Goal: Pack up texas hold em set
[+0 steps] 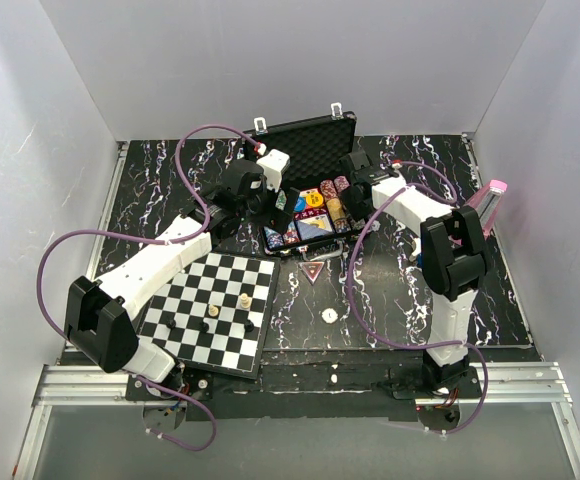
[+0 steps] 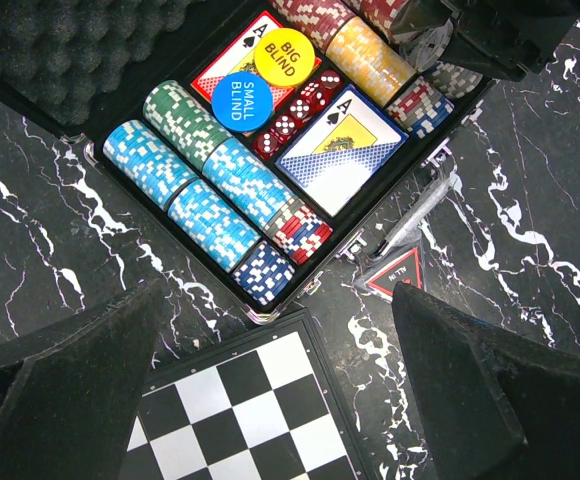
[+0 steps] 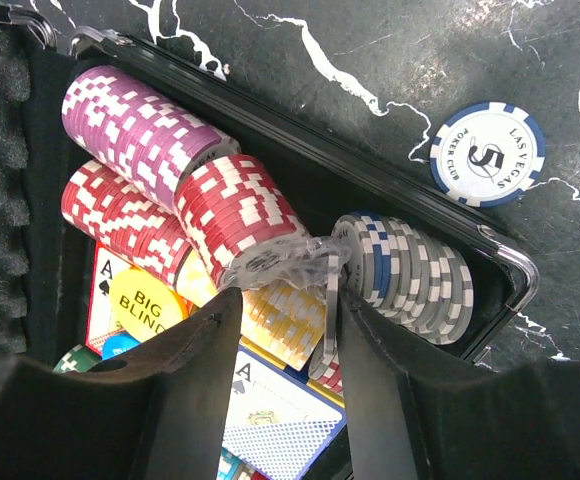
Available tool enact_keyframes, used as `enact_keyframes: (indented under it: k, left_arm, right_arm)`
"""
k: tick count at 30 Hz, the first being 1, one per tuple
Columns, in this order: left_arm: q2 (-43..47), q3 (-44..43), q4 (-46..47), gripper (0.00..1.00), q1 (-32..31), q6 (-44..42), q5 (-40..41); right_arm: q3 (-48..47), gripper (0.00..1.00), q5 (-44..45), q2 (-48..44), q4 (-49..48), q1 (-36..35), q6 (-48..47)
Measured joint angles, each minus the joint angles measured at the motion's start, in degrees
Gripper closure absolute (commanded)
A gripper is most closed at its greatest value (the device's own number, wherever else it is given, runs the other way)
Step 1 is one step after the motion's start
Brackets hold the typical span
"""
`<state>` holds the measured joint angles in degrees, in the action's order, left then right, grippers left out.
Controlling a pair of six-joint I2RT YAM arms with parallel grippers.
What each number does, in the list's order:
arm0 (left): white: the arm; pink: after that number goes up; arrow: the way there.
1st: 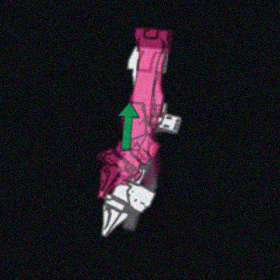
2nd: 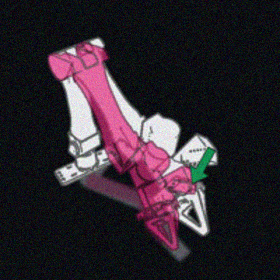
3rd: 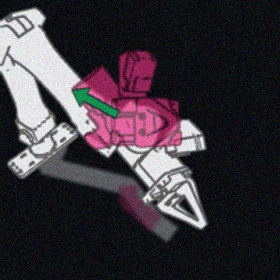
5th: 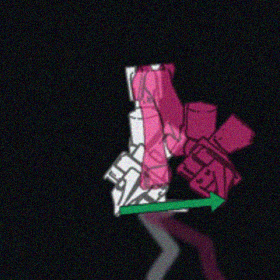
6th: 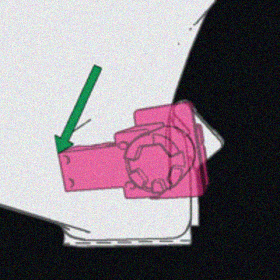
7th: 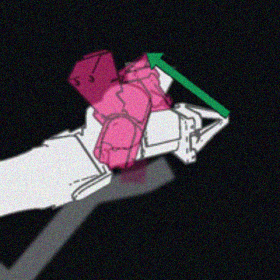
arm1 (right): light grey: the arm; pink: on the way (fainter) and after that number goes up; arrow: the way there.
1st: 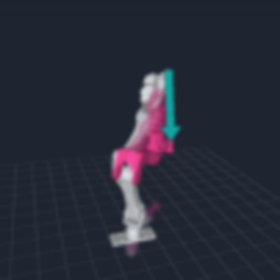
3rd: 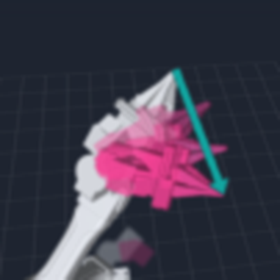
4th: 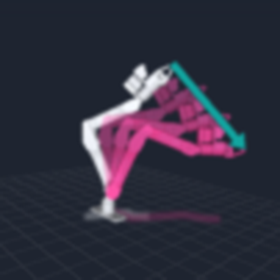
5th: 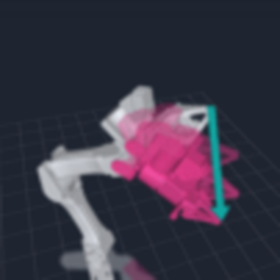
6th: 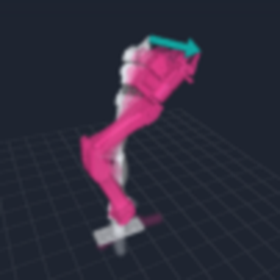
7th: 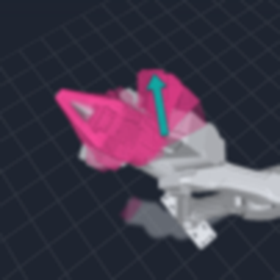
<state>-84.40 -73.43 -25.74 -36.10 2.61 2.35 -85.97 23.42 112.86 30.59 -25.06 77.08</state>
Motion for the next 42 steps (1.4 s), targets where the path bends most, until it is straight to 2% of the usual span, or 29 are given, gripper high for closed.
enact_keyframes:
  k: [16, 28, 37, 39, 42]
  left_arm:
    - [0.00, 0.00, 0.00, 0.02, 0.00, 0.00, 0.00]
    - [0.13, 0.00, 0.00, 0.02, 0.00, -0.02, 0.00]
    - [0.15, 0.00, 0.00, 0.02, 0.00, -0.02, -0.09]
    - [0.15, 0.00, 0.00, 0.02, 0.00, -0.02, -0.22]
    - [0.15, 0.00, 0.00, 0.02, 0.00, -0.02, -0.26]
  right_arm:
    - [-0.15, 0.50, -0.85, 0.00, -2.25, 1.31, -1.53]
    - [-0.15, 0.49, -3.76, -0.02, -6.49, 1.42, -6.91]
    - [1.84, 0.48, -4.07, -3.89, -7.19, 1.42, -10.05]
    - [2.36, 0.51, -4.00, -4.66, -7.58, 1.42, -12.24]
    - [4.48, 0.61, -3.69, -6.01, -9.05, 1.42, -17.44]
